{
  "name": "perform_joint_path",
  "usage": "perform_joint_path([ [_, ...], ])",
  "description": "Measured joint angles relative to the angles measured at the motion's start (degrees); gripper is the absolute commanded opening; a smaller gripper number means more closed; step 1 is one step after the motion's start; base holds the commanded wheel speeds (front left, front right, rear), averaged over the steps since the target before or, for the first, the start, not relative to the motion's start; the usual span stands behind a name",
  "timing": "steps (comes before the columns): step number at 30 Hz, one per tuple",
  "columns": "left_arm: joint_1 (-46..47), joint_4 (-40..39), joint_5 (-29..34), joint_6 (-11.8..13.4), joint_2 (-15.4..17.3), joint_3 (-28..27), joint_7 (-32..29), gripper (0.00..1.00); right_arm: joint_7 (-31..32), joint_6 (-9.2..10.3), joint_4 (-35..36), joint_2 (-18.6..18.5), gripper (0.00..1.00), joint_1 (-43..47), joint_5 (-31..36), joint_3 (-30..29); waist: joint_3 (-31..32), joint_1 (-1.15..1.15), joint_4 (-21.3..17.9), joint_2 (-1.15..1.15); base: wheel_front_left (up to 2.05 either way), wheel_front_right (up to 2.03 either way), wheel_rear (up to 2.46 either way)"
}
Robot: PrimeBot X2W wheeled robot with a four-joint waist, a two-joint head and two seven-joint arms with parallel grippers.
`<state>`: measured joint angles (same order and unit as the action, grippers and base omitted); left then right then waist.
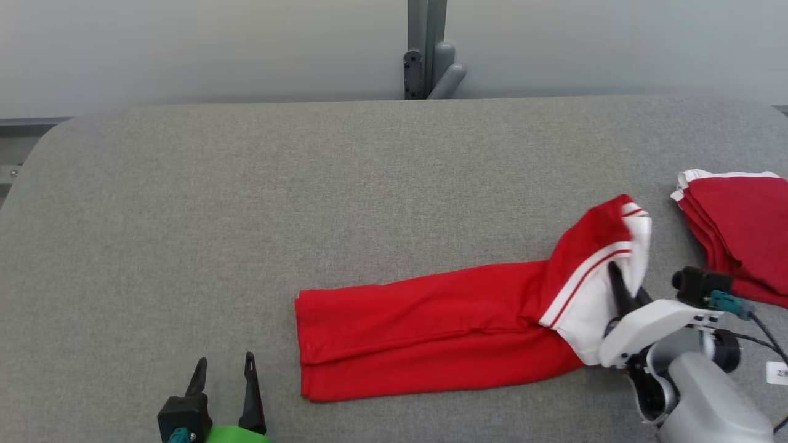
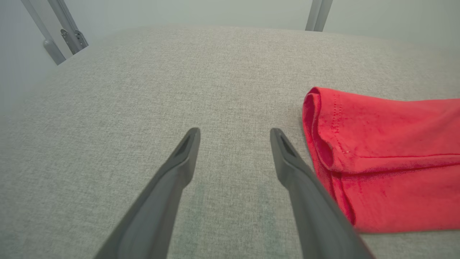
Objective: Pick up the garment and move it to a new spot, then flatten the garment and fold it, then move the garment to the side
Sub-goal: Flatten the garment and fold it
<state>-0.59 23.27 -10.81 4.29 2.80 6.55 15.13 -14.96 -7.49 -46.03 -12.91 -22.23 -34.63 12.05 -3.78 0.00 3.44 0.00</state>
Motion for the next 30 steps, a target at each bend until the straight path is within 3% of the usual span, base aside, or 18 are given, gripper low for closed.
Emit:
perform_joint_path([
  [7, 0.3, 0.8, -0.5, -0.2, 0.0, 2.5, 0.0, 1.0, 9.7, 0.01, 16.4, 0.9, 0.0, 4.4, -9.0, 14.2, 1.4, 0.0, -1.5, 0.0, 0.0, 0.0, 0.0],
  [12, 1.2, 1.0, -1.1, -0.3, 0.0, 4.9, 0.0, 1.0, 14.8, 0.01, 22.4, 2.5, 0.0, 5.5, -14.4, 20.7, 1.7, 0.0, 0.3, 0.0, 0.0, 0.0, 0.0],
  [17, 1.2, 1.5, -1.3, -0.2, 0.0, 6.6, 0.0, 1.0, 15.9, 0.01, 22.4, 5.4, 0.0, 3.4, -15.3, 24.8, 1.5, 0.0, 3.7, 0.0, 0.0, 0.0, 0.0],
  [24, 1.2, 2.4, -1.6, -0.2, 0.0, 8.3, 0.0, 1.0, 13.2, 0.02, 14.7, 8.8, 0.0, -1.7, -15.0, 26.7, 1.3, 0.0, 9.7, 0.0, 0.0, 0.0, 0.0],
  [25, 1.2, 2.4, -1.6, -0.2, 0.0, 8.3, 0.0, 1.0, 13.2, 0.02, 14.7, 8.8, 0.38, -1.7, -15.0, 26.7, 1.3, 0.0, 9.7, 0.0, 0.0, 0.0, 0.0],
  [26, 1.2, 2.4, -1.6, -0.2, 0.0, 8.3, 0.0, 1.0, 12.6, 0.02, 13.5, 9.1, 1.0, -2.3, -15.0, 26.9, 1.3, 0.0, 10.6, 0.0, 0.0, 0.0, 0.0],
  [30, 1.1, 2.4, -1.6, -0.2, 0.0, 8.0, 0.0, 1.0, 8.0, 0.01, 10.5, 9.9, 1.0, -4.7, -14.9, 27.4, 1.2, 0.0, 13.9, 0.0, 0.0, 0.0, 0.0],
])
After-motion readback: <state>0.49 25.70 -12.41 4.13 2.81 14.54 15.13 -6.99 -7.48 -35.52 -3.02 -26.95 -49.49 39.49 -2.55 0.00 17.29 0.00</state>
